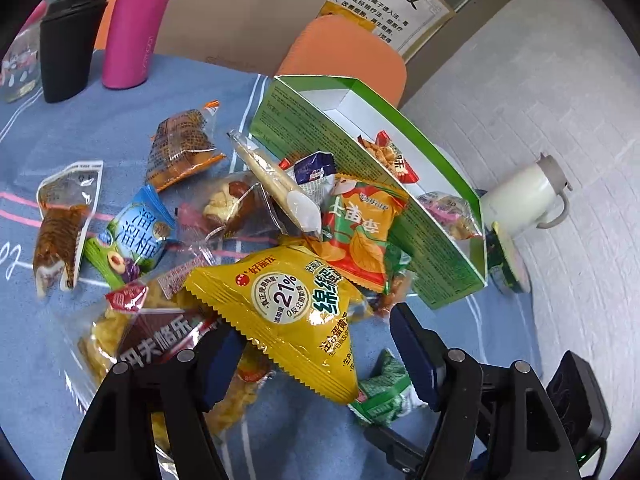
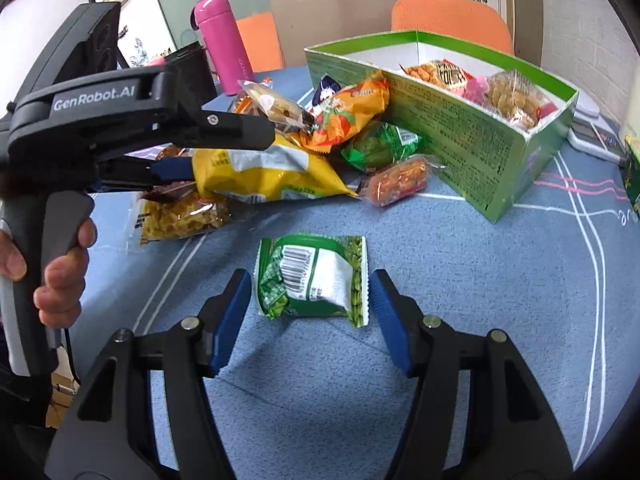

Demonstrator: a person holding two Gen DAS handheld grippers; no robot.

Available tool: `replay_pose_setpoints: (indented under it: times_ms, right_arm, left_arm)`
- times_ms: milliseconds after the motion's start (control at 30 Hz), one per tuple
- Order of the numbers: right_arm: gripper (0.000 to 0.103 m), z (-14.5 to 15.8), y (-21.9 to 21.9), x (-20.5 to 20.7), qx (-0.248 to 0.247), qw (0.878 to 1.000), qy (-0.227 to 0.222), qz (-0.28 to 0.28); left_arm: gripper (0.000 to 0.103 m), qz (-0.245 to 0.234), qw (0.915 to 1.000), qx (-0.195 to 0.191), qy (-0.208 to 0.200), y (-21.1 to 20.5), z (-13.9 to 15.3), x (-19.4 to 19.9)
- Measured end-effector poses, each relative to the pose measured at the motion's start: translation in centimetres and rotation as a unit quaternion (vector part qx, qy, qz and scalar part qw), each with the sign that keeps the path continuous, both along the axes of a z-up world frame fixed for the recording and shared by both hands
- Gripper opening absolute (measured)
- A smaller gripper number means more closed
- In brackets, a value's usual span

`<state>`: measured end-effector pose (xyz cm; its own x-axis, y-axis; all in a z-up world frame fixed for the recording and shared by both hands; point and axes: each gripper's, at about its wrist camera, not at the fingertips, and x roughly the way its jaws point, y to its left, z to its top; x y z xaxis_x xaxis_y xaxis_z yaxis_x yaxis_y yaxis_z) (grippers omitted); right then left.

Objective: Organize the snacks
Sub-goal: 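Grasp the yellow chips bag with the left gripper while the right grasps the green pea packet, then carry both packets into the green box and open both grippers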

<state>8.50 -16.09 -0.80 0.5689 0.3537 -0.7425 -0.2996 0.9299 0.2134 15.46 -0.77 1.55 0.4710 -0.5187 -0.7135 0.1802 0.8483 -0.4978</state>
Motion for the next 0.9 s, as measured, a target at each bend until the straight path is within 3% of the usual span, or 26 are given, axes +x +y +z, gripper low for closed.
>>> replay_pose_setpoints:
  times_ms: [33, 67, 100, 133, 400, 633, 900]
  right_arm:
    - [0.06, 0.0, 0.0, -0.1, 0.001, 1.0, -0.005, -0.001]
    - [0.057, 0.0, 0.0, -0.1, 0.001, 1.0, -0.002, 0.0]
    - [0.055, 0.1, 0.0, 0.0, 0.001, 1.0, -0.001, 0.0]
    - [0.043, 0.3, 0.0, -0.1, 0.004, 1.0, -0.005, 0.001]
    - [0.039, 2.6, -0.4, -0.5, 0.005, 1.0, -0.027, 0.0]
    - [0.039, 5.6, -1.2, -0.4, 0.014, 0.998, -0.069, -0.005]
    - [0.039, 7.7, -3.5, 1.6, 0.003, 0.993, -0.105, -0.052]
  left_arm:
    - [0.053, -0.001, 0.9998, 0.017, -0.008, -0.2, -0.2, 0.2]
    - [0.044, -0.002, 0.9995, 0.032, -0.005, -0.4, -0.5, 0.4]
    - [0.041, -0.004, 0.9996, 0.027, 0.003, -0.2, -0.9, 0.6]
    - [0.038, -0.001, 0.9999, 0.016, 0.007, 0.1, -1.2, 0.6]
    - [0.034, -0.002, 0.9998, 0.007, -0.019, 1.7, 1.5, -1.3]
    - [0.034, -0.002, 0.9979, -0.013, -0.064, 3.7, 5.6, -3.3]
    - [0.034, -0.017, 0.9934, -0.015, -0.113, 1.8, 10.0, -1.0]
